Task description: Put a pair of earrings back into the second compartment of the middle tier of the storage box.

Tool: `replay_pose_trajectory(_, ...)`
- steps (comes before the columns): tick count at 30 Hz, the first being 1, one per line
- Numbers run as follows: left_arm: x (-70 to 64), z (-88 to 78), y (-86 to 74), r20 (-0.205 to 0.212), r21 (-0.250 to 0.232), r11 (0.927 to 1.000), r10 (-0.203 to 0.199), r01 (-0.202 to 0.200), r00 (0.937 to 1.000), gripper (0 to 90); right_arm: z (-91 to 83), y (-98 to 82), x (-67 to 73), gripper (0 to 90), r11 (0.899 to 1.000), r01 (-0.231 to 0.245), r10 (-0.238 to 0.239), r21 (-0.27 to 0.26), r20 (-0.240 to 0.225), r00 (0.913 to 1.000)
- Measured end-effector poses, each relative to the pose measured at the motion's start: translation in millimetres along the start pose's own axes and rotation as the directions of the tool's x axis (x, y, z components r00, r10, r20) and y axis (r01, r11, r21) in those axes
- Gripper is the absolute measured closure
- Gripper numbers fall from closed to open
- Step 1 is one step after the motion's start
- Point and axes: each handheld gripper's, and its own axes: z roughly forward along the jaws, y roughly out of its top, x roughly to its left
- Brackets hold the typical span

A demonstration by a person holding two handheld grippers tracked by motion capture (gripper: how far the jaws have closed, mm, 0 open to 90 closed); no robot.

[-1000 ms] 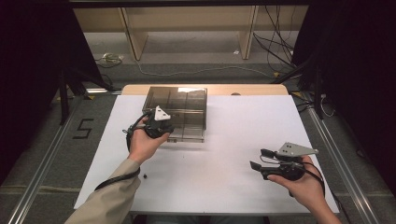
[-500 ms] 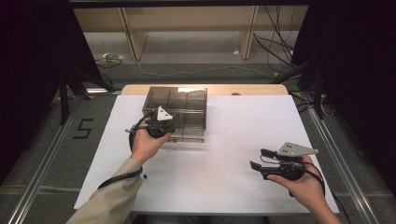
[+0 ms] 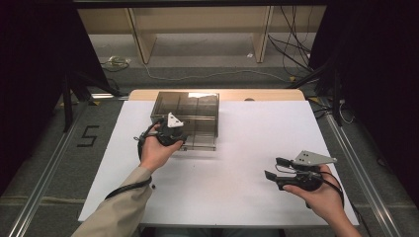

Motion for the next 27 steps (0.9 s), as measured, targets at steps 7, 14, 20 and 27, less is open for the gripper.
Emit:
replay_pose_trajectory(7, 2.5, -14.5, -0.8, -0.019, -0.015, 0.9996, -0.026, 0.025, 0.9995, 53.2, -0.8, 0.1, -0.2, 33.1, 1.000, 0.000, 0.000, -0.001, 0.002, 1.0000)
replay_pose_trajectory(14, 3.6, -34.9, -6.5, -0.027, -0.004, 0.9993, -0.038, 0.038, 0.9989, 41.1, -1.0, 0.4, 0.1, 33.0, 1.000, 0.001, -0.001, -0.001, 0.003, 1.0000)
replay_pose_trajectory(20, -1.9, -49.9, -15.1, -0.006, 0.001, 0.9987, -0.052, 0.052, 0.9986, 35.0, -1.3, 0.7, 0.1, 33.0, 1.000, 0.002, -0.002, -0.003, 0.004, 1.0000)
replay_pose_trajectory(27, -6.6, -61.4, -35.2, -0.012, 0.042, 0.9982, -0.043, 0.044, 0.9990, 35.4, -1.8, 0.9, 0.3, 33.0, 1.000, 0.002, -0.002, -0.003, 0.005, 1.0000)
